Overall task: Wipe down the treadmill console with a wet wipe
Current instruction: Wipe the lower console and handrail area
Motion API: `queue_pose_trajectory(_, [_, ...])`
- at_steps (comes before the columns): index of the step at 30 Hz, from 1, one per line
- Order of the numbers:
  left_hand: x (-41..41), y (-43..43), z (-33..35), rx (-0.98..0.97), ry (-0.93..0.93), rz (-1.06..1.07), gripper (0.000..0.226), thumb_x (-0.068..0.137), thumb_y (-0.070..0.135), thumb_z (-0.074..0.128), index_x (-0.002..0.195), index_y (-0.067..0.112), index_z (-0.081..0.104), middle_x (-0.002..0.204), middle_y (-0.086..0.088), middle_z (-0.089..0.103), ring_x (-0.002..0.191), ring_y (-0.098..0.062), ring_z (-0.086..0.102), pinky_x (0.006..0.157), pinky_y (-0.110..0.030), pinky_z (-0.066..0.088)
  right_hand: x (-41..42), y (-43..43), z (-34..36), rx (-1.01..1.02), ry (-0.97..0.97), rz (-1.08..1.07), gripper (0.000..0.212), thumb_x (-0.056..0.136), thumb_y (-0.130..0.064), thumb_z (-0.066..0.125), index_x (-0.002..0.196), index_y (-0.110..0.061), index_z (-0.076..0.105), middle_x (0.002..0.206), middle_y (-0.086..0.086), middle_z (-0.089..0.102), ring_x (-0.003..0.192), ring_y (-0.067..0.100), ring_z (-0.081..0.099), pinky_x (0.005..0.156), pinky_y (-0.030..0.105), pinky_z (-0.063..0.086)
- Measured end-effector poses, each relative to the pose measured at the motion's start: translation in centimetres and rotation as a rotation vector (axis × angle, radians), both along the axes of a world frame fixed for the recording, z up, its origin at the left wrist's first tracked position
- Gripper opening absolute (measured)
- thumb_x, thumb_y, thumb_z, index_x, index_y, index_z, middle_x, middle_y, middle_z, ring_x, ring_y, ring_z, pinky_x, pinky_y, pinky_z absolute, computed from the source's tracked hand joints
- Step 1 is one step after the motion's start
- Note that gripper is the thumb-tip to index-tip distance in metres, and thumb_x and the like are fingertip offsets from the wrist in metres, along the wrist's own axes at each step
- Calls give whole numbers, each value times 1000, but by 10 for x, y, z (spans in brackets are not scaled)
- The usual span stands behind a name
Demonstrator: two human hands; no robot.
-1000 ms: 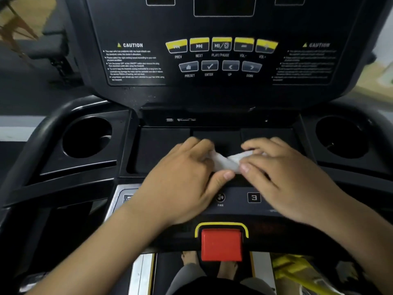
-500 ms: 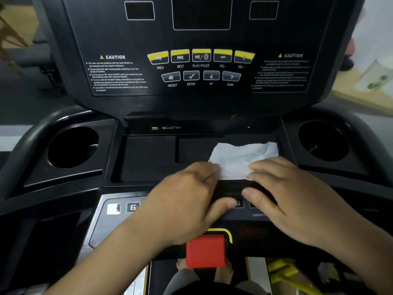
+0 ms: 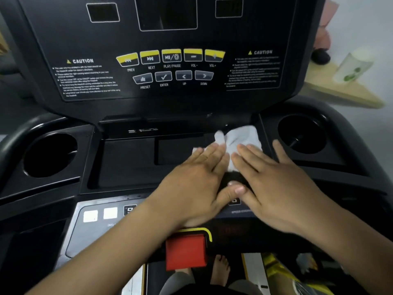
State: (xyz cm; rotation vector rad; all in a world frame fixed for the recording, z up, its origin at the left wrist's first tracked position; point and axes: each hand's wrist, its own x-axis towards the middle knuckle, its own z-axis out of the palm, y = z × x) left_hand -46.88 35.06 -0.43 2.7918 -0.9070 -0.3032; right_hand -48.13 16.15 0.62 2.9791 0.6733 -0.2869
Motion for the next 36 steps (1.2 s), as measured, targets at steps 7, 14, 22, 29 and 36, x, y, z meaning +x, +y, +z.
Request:
queue_pose_trajectory(7, [-5,0,8,49,-53,-36,95,88,71,-5,152,10,28,160,-13,23,150,-19,12,123,-42,5,-7,-3,14,-35,79,27,80,91,-63,-5,152,-18,23,160,2,15,148,15,11,116,57,-1])
queue_pose_trajectory(14, [20,-22,2,115,-72,65,93,84,63,-15,155,10,13,162,-11,15,151,-20,4,122,-46,1,29,1,9,-49,61,-62,89,75,-57,-19,153,-23,9,163,-3,3,148,11,3,114,61,-6])
queue_pose_trajectory(22, [-7,3,8,116,4,45,92,83,78,-4,156,25,15,164,-9,8,151,-23,3,119,-53,-8,-6,-7,19,3,185,-27,78,85,-68,-11,151,-36,14,161,-6,3,148,13,8,112,67,-2])
queue_pose_trajectory(29, [-7,-8,3,132,-87,40,97,85,74,-7,155,11,17,161,-15,17,151,-23,5,121,-52,2,13,-13,9,-41,51,76,79,86,-67,1,151,-28,25,161,0,16,148,15,14,114,64,8])
queue_pose_trajectory(36, [6,-10,3,55,-26,24,89,85,71,-8,156,20,12,163,-8,8,151,-16,-1,121,-48,-3,26,-13,1,251,25,111,67,93,-49,18,145,-12,40,155,3,33,144,13,22,114,37,32])
